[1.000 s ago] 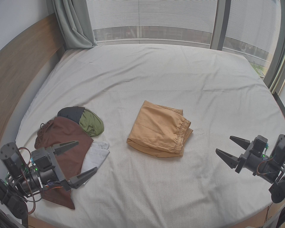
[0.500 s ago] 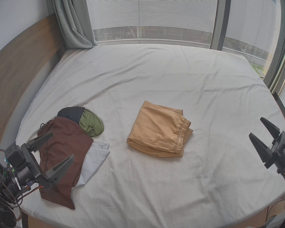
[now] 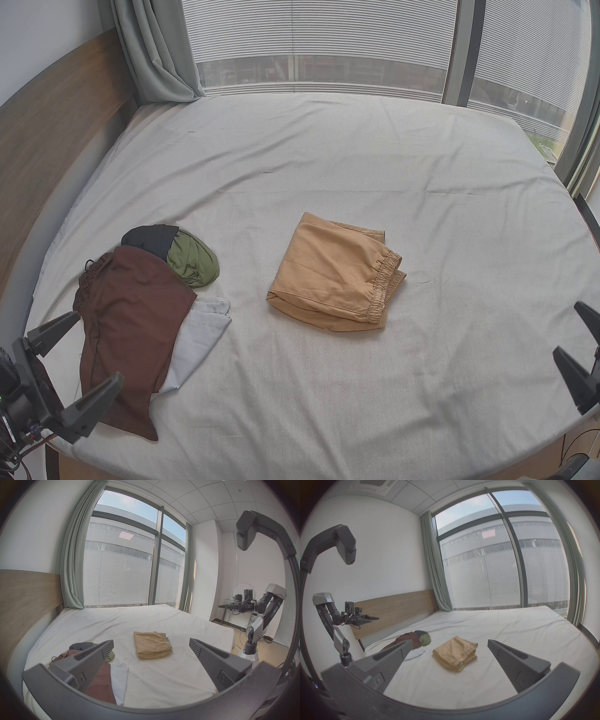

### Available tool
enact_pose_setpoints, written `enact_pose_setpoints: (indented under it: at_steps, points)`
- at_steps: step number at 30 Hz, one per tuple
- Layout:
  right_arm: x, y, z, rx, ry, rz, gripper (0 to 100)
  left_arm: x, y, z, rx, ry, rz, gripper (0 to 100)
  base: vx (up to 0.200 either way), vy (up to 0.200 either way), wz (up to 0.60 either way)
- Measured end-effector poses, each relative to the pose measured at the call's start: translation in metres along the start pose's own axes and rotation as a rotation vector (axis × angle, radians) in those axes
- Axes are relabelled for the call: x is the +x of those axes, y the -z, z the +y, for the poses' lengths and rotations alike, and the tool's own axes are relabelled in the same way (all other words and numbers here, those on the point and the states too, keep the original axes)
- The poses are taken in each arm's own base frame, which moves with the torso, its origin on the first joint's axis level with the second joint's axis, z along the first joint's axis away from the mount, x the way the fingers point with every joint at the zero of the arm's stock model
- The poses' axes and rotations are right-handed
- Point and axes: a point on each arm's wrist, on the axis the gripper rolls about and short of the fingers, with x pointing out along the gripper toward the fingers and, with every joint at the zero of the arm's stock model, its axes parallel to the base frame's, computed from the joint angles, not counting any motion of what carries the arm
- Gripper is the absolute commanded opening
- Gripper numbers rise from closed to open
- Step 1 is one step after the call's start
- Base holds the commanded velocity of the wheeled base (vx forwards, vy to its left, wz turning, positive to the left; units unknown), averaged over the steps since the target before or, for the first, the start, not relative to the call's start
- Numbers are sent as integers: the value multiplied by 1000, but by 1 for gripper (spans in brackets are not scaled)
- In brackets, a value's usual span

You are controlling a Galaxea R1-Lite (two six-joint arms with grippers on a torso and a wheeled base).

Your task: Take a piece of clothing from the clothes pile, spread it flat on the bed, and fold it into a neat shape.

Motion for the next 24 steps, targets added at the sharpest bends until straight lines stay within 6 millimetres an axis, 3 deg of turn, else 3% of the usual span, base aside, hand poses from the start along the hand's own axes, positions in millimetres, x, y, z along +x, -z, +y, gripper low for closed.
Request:
enact_pose_setpoints:
  at_steps: [5, 12, 24]
  points:
    - [-30, 10, 12, 19, 19, 46, 100, -19, 5, -10, -15, -6, 25, 100, 0, 0, 0]
    - [-64, 17, 27, -15, 62, -29, 100, -50, 20, -25, -49, -37, 63, 100, 0, 0, 0]
    - [-79, 56, 29, -1, 308, 84, 100, -85, 47, -40, -90, -187, 87, 100, 0, 0, 0]
